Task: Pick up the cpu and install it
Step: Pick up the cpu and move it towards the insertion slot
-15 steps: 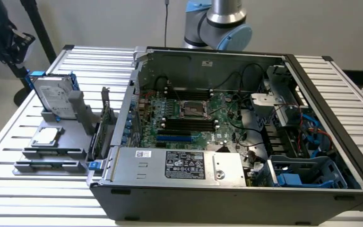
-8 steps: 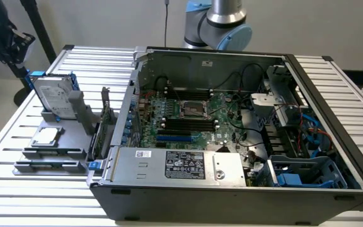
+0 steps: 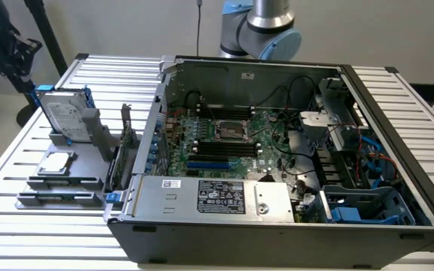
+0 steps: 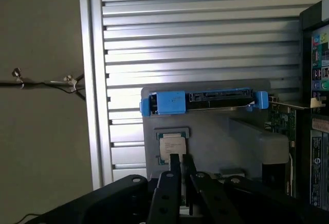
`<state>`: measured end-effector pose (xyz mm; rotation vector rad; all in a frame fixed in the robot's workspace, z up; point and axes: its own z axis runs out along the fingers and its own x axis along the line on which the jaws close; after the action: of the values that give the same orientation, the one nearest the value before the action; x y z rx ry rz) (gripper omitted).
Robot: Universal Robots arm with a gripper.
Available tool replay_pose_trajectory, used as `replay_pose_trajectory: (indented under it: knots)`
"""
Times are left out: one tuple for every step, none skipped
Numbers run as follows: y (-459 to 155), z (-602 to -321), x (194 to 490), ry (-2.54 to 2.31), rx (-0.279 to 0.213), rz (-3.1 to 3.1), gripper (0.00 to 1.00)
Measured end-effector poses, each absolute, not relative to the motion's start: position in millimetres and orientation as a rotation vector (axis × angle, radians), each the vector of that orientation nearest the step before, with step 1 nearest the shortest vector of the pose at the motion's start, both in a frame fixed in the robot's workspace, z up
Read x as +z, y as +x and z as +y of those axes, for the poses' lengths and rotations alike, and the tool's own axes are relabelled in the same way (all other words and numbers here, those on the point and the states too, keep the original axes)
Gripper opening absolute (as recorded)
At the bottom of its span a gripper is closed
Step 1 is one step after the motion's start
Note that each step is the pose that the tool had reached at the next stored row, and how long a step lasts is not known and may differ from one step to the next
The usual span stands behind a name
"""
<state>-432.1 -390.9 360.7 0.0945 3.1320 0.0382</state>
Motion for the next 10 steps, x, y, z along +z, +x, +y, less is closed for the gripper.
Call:
replay_pose_trajectory:
  knots:
    - [-432.1,-390.9,360.7,0.094,0.038,3.132,0.17]
    - [-432.1,-390.9,360.7,0.094,0.038,3.132,0.24]
    - [-432.1,-390.9,360.7,0.094,0.038,3.132,0.30]
    - [-432.1,-390.9,360.7,0.094,0.038,3.132,0.36]
    - [-432.1,-390.9,360.7,0.094,0.038,3.132,0.42]
    - [-432.1,-390.9,360.7,0.094,0.038,3.132,0.42]
    - [-432.1,-390.9,360.2,0.094,0.038,3.132,0.47]
    - [-432.2,-390.9,358.9,0.094,0.038,3.132,0.47]
    - [-432.2,-390.9,357.1,0.094,0.038,3.132,0.53]
    - [-432.2,-391.0,355.4,0.094,0.038,3.133,0.60]
